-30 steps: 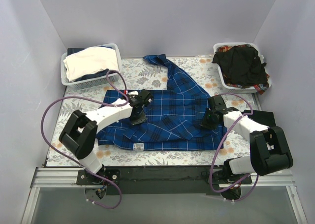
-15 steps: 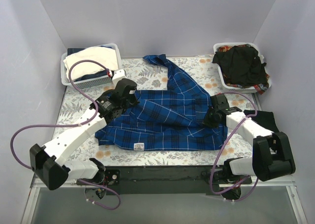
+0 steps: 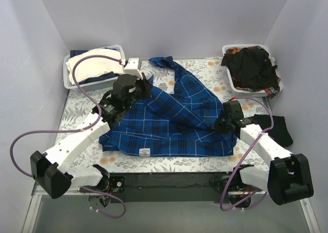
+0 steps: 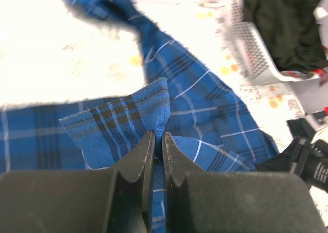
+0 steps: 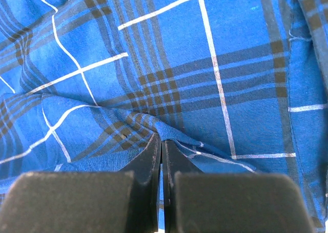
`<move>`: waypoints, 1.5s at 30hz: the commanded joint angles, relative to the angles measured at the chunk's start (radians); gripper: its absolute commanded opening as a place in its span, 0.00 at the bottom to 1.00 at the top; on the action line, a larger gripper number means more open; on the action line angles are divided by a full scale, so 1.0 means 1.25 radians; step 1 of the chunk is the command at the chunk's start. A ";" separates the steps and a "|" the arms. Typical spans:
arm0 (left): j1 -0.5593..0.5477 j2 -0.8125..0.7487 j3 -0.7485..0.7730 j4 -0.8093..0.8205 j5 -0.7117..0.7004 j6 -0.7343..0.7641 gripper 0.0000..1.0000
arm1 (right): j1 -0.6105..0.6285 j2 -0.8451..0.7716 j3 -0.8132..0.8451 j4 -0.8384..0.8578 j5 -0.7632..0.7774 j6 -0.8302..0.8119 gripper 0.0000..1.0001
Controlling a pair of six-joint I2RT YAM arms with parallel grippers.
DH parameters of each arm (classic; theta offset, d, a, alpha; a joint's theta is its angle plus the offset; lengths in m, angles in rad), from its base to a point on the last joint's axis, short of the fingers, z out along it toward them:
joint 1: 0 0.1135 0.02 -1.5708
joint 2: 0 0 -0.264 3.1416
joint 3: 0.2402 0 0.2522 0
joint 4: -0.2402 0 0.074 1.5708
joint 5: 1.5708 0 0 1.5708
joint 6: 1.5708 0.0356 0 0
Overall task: Fold and stack the long sleeve shirts
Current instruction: Fold the shirt
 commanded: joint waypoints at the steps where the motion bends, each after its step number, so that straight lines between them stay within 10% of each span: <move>1: 0.028 0.052 0.057 0.105 0.120 0.105 0.00 | -0.008 -0.032 -0.033 0.029 0.021 0.026 0.01; 12: 0.069 -0.209 -0.301 -0.010 0.055 -0.151 0.01 | -0.008 -0.060 -0.110 0.116 -0.082 0.019 0.01; 20: 0.073 -0.300 -0.409 -0.238 0.013 -0.464 0.38 | -0.009 -0.054 -0.141 0.169 -0.198 -0.041 0.01; 23: 0.073 -0.284 -0.413 -0.310 0.030 -0.539 0.52 | -0.007 -0.063 -0.142 0.149 -0.229 -0.059 0.17; 27: 0.073 -0.306 -0.411 -0.420 0.010 -0.623 0.44 | -0.007 -0.102 -0.129 0.061 -0.206 -0.076 0.28; 35: 0.073 -0.258 -0.355 -0.315 0.031 -0.549 0.65 | -0.007 -0.189 -0.026 -0.100 -0.096 -0.088 0.33; 45: 0.101 0.014 -0.275 -0.294 0.012 -0.513 0.61 | 0.067 -0.061 0.166 0.003 -0.242 -0.203 0.50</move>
